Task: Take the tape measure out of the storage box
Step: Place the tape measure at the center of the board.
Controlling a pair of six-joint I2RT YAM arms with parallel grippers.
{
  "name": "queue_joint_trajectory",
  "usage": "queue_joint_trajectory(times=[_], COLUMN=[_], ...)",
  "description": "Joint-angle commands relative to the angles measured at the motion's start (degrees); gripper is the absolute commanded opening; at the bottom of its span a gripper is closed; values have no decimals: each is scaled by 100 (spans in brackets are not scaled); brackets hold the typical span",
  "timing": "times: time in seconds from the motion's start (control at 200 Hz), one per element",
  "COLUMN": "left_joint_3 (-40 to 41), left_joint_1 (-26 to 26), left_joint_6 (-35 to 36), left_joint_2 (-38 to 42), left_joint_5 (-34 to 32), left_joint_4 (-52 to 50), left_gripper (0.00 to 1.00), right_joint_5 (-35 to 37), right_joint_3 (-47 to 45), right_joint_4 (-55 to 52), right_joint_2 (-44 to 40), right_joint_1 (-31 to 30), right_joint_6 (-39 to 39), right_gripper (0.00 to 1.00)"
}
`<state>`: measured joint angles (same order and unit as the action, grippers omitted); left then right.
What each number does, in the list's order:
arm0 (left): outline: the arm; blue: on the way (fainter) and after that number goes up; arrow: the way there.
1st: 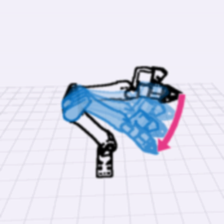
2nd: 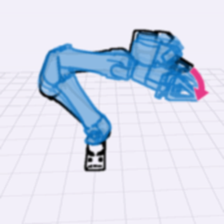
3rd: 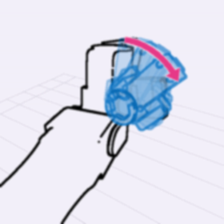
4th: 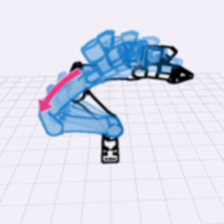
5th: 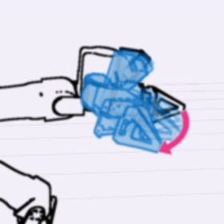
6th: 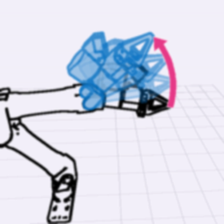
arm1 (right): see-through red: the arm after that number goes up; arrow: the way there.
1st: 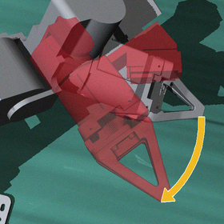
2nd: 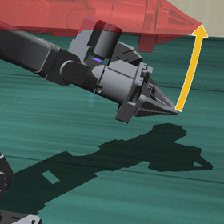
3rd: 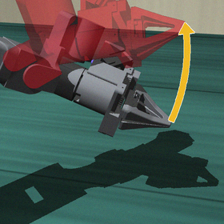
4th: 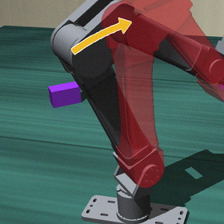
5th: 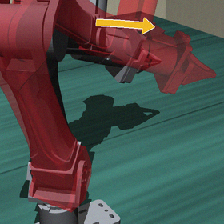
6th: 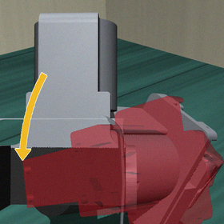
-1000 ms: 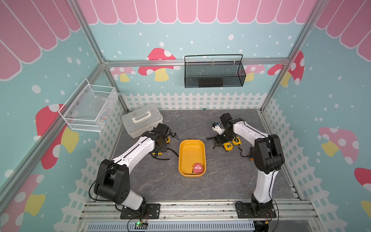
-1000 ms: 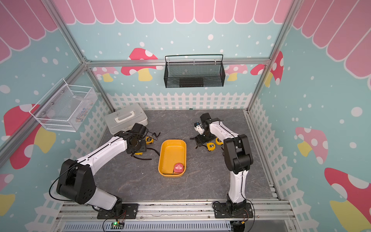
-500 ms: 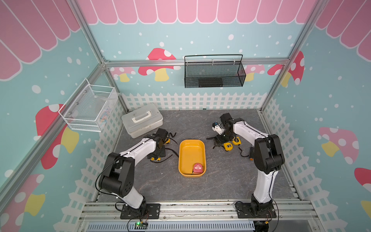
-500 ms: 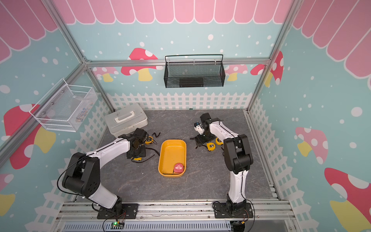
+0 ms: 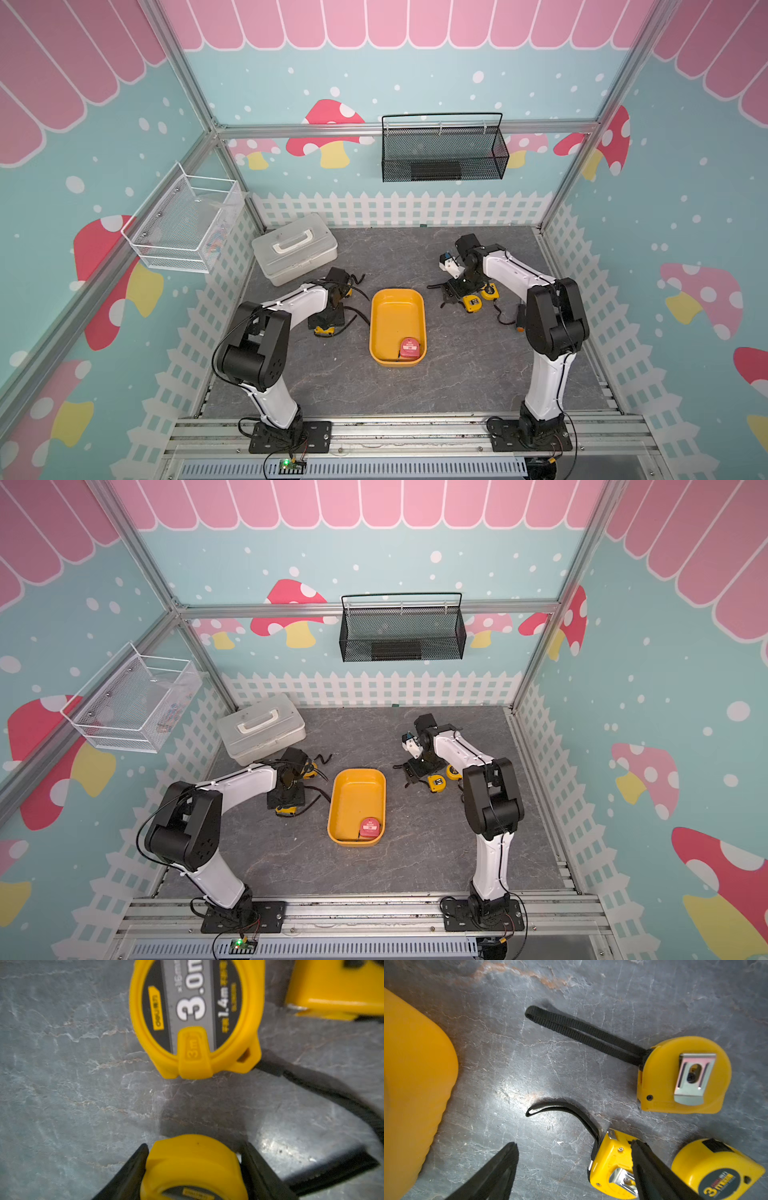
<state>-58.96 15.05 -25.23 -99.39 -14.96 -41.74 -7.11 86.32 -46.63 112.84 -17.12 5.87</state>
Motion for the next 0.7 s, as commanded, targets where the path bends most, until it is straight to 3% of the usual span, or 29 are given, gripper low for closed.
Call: queue_joint_trajectory(times=[0.0, 0.695], left_joint_3=[-68, -45], left_joint_1=[-106, -416], left_joint_6=[78, 273], left_joint_2=[-154, -326], left_joint_5=[116, 461], left_joint_4=[214, 387], left_gripper=[63, 67], right_joint_5=[4, 35], right_joint_3=[-54, -54], right_joint_4=[-81, -120], right_joint_2=[-145, -190], right_joint_1=[25, 25], right_joint_6=[-30, -37], right_gripper=[86, 86])
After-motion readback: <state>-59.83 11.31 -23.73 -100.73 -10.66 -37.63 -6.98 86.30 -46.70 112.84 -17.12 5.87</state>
